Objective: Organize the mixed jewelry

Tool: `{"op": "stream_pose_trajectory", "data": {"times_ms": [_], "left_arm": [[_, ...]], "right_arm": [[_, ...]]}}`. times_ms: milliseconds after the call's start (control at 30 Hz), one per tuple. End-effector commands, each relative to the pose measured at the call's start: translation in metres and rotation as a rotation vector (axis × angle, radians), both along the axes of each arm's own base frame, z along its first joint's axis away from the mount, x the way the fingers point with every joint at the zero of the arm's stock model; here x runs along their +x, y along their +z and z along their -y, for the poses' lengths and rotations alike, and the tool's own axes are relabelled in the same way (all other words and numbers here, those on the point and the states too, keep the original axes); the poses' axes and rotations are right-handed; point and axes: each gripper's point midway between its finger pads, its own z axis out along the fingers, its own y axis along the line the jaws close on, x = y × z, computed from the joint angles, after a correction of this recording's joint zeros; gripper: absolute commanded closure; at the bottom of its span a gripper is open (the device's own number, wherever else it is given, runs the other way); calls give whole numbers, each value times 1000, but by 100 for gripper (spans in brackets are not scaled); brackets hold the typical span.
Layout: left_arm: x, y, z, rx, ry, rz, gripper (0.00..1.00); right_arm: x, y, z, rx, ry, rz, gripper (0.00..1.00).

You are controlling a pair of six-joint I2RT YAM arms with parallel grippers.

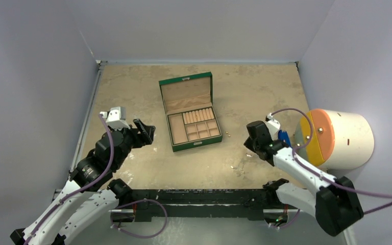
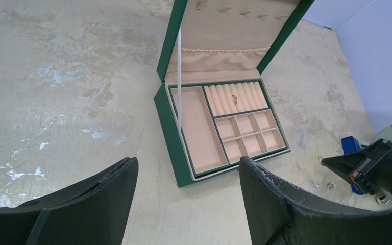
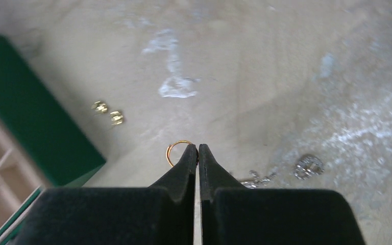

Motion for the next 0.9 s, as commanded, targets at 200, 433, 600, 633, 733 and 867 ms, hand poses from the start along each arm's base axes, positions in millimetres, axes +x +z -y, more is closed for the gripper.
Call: {"op": "stream_pose_trajectory", "data": {"times_ms": [200, 433, 600, 633, 733, 867], "left_arm": [[3, 6, 11, -23, -42, 16, 28], [-3, 13, 33, -79, -140, -16, 27], [-11, 18, 51, -122, -231, -59, 28], [-13, 19, 55, -129, -252, -65, 28], [-19, 22, 68, -157, -327, -72, 28], [-26, 21, 81, -178, -403, -88, 28]], "right_arm": [[18, 78, -67, 102, 526, 346, 100], [5, 121, -134, 67, 740, 475, 100], [-8, 153, -185, 59, 898, 563, 100], [-11, 159, -194, 51, 928, 582, 100], [-15, 172, -218, 1, 994, 628, 100], [-27, 191, -251, -44, 1086, 686, 100]]}}
